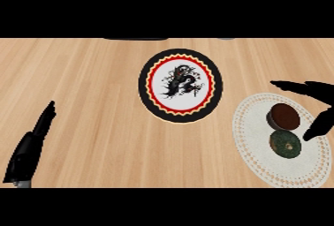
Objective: Pick the cupcake from the placemat and place it in the plate
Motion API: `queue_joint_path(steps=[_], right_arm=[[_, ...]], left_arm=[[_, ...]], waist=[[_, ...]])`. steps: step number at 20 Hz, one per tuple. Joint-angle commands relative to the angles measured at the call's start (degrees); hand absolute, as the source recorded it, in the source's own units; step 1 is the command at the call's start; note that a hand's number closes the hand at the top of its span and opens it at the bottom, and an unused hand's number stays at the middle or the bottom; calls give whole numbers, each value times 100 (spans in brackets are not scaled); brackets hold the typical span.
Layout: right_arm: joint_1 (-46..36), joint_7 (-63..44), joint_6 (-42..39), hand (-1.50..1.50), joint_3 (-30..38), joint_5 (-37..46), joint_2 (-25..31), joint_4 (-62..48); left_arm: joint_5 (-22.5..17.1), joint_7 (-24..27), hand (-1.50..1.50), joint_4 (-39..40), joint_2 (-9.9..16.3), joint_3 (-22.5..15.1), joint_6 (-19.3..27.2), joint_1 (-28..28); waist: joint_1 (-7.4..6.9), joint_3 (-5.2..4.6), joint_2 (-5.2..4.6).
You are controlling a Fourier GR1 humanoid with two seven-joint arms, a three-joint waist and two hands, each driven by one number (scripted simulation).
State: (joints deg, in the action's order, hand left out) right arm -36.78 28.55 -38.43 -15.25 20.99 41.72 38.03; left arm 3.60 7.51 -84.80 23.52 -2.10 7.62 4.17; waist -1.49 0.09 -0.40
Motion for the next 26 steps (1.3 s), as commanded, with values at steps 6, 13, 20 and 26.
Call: queue_joint_path(steps=[6, 13, 20, 26], right_arm=[[-135, 1068, -101, -150, -288, 490, -258, -857], [-224, 1368, 182, -150, -441, 714, -433, -1294], [-317, 1445, 217, 150, -328, 451, -724, -1287], [-1305, 1087, 1532, 150, -471, 1028, -723, -1881]], left_arm=[[110, 58, 0, 287, -124, 152, -71, -170], [111, 168, 0, -26, -132, 226, -175, 158], [230, -266, 0, -419, -181, 152, -132, 183], [202, 164, 0, -47, -136, 176, -372, -82]], waist=[[56, -3, 2], [7, -1, 6], [30, 2, 22], [-317, 18, -124]])
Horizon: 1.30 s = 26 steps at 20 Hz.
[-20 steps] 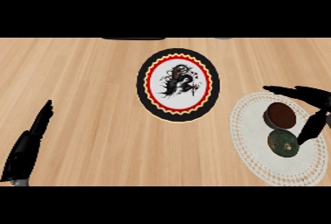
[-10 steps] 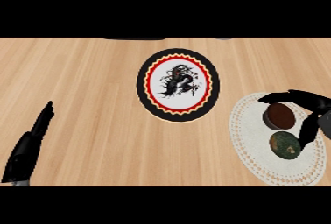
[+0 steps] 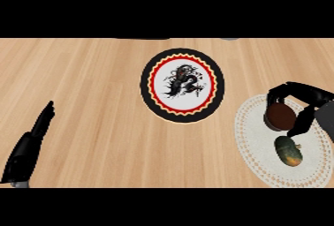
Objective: Pick the cupcake from the placemat and place it in the plate
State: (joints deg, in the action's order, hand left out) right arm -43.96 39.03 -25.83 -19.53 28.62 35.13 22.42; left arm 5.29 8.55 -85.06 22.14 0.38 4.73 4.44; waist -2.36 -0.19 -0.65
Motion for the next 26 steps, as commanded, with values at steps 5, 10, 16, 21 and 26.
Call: queue_joint_path(steps=[5, 10, 16, 21, 26], right_arm=[[-1293, -353, 1113, 150, -257, 786, 260, -411], [-1524, -300, 2128, 150, 88, 682, 250, -711], [-1884, 193, 2745, 150, 656, 281, 354, -912], [-2211, 1102, 2781, 150, 1158, -169, 438, -856], [-2459, 2064, 1947, 150, 1349, -410, 298, -922]], left_arm=[[67, -23, 0, -85, -101, -244, -121, -422], [62, 30, 0, 79, -25, -170, -176, -471], [112, -40, 0, 60, -105, -204, -106, -447], [107, -191, 0, 137, -67, -115, -95, -560], [176, -197, 0, 167, -170, -170, -34, -512]], waist=[[-574, 62, -262], [-531, 65, -281], [-459, 63, -226], [-333, 56, -181], [-238, 42, -129]])
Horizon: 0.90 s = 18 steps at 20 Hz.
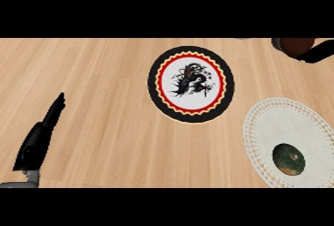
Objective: Pick the cupcake from the placemat and place it in the plate
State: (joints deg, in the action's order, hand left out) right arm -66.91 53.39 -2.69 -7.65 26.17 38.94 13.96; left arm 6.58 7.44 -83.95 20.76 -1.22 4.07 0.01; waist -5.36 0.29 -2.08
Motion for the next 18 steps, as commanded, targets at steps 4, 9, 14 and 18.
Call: queue_joint_path(steps=[4, 9, 14, 18], right_arm=[[-497, 666, -870, 150, 143, -157, -328, -72], [-870, 511, -1182, 150, 46, -81, -728, -86], [-1074, -70, -1346, 150, 38, -87, -1318, -61], [-1068, -626, -1287, 150, -95, 22, -1919, 107]], left_arm=[[32, -1, 0, -114, 11, 118, 77, 280], [-4, 64, 0, 18, 66, 231, -12, 152], [57, -13, 0, 41, -38, 248, 44, 167], [71, -11, 0, -163, -2, 324, 33, 447]], waist=[[163, -20, 108], [213, -26, 111], [323, -29, 151], [395, -30, 194]])
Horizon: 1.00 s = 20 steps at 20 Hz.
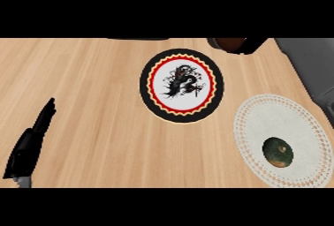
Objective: Pick the cupcake from the placemat and place it in the plate
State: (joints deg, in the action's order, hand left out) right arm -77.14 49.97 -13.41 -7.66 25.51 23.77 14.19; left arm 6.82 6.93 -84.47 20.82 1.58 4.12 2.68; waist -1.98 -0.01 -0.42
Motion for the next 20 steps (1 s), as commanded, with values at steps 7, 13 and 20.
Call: queue_joint_path(steps=[7, 13, 20], right_arm=[[-2, -1026, 70, 150, -436, 484, -1413, 143], [344, -1181, 291, 150, -632, 784, -1975, 9], [468, -2060, 552, -150, -163, 481, -2273, -518]], left_arm=[[8, 97, 0, 103, -88, 83, -90, -7], [47, 231, 0, 62, -72, 185, -118, 128], [31, 280, 0, -4, -40, 270, -194, 287]], waist=[[85, -3, 23], [60, -1, 9], [-12, -1, -16]])
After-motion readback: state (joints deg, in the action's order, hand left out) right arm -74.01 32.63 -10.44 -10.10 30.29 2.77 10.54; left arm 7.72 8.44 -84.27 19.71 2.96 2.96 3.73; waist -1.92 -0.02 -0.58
